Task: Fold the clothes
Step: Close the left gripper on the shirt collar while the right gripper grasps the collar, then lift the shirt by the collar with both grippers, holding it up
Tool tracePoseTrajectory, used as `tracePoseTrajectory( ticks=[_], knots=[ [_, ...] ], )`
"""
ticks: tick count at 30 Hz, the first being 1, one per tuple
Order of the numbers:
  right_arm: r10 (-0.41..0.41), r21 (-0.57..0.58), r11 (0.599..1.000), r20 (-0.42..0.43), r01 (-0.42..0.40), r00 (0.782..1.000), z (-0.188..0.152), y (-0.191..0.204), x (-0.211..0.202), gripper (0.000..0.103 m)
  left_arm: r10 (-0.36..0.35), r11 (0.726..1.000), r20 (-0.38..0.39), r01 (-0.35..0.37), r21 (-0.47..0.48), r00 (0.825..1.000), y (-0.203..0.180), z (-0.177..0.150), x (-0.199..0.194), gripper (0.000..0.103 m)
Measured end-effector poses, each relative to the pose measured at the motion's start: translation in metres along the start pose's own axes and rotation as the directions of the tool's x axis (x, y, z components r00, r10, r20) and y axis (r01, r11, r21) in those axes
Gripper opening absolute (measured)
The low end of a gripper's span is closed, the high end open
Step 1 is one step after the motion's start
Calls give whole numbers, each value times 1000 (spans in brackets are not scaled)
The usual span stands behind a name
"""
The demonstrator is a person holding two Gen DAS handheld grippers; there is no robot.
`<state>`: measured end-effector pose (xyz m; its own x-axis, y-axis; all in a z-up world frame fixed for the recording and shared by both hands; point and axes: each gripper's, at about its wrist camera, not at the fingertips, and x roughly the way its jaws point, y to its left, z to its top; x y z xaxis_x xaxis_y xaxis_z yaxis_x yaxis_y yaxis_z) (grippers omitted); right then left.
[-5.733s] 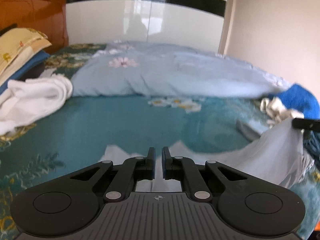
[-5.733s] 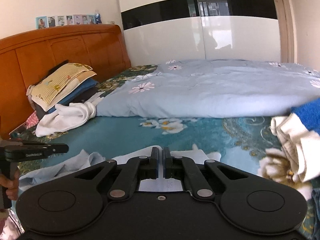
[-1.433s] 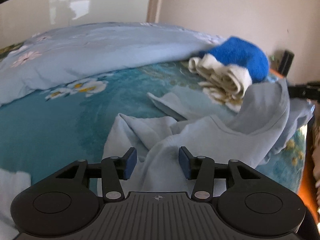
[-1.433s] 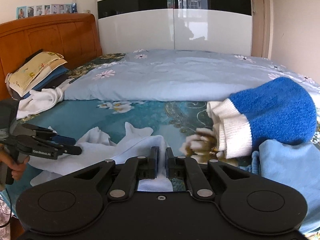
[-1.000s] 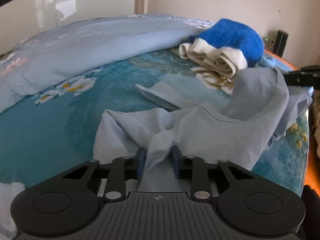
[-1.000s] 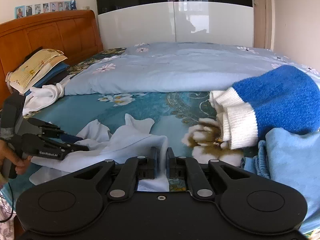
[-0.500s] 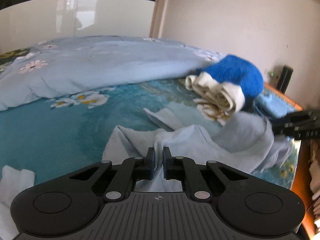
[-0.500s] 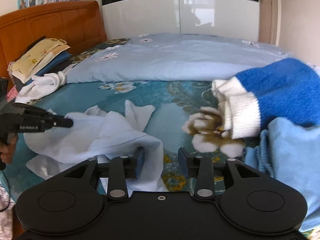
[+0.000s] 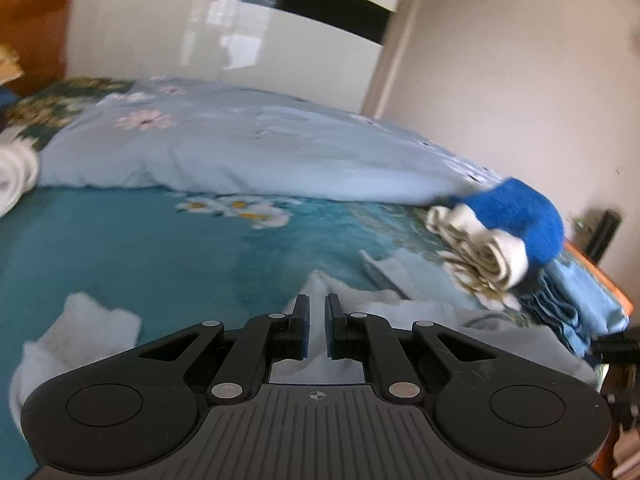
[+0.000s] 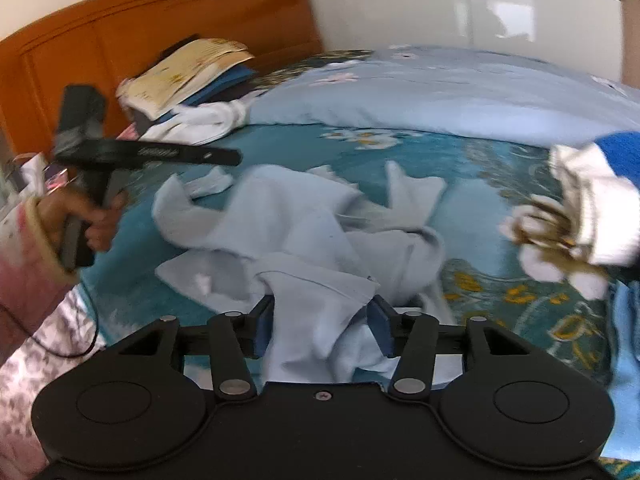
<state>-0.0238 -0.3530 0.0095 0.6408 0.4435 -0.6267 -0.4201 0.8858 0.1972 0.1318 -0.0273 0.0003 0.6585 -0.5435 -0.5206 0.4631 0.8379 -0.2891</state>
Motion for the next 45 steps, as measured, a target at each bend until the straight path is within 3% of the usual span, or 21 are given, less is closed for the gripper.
tracePoseTrajectory(
  ticks=[6,10,16,19,28,36,38,40,43,45],
  knots=[
    [114,-43,993,29,-112,993,2,19,-4,56,-55,998,-20,54,-17,998,8,-4,0,7],
    [78,-71,995,14,-76,997,0,20,-7,60,-105,994,-31,106,25,994,0,2,10,7],
    [25,41,999,-6,-25,1000,-11,-7,-13,60,-167,979,-98,176,100,981,-13,4,35,27],
    [29,68,997,-8,-28,1000,-15,-13,-13,60,-192,973,-127,206,109,973,-16,4,46,44],
    [-4,143,990,-32,9,999,-28,-28,-9,60,-223,962,-182,246,118,958,-18,-1,66,44],
    [36,181,983,-40,-28,999,-34,-26,-1,59,-232,957,-200,261,130,952,-28,-9,70,40],
    [40,189,982,-37,-33,998,-34,-23,2,49,-200,962,-193,230,150,961,-33,-11,66,28],
    [33,195,980,-29,-27,999,-33,-20,3,17,-163,966,-186,195,169,969,-39,-12,62,21],
    [-41,200,979,-9,42,999,-26,-19,2,6,-121,973,-146,147,179,982,-46,-9,53,8],
    [-103,185,978,34,95,994,-19,-17,-5,6,-96,977,-103,113,180,990,-48,-4,44,6]
  ],
)
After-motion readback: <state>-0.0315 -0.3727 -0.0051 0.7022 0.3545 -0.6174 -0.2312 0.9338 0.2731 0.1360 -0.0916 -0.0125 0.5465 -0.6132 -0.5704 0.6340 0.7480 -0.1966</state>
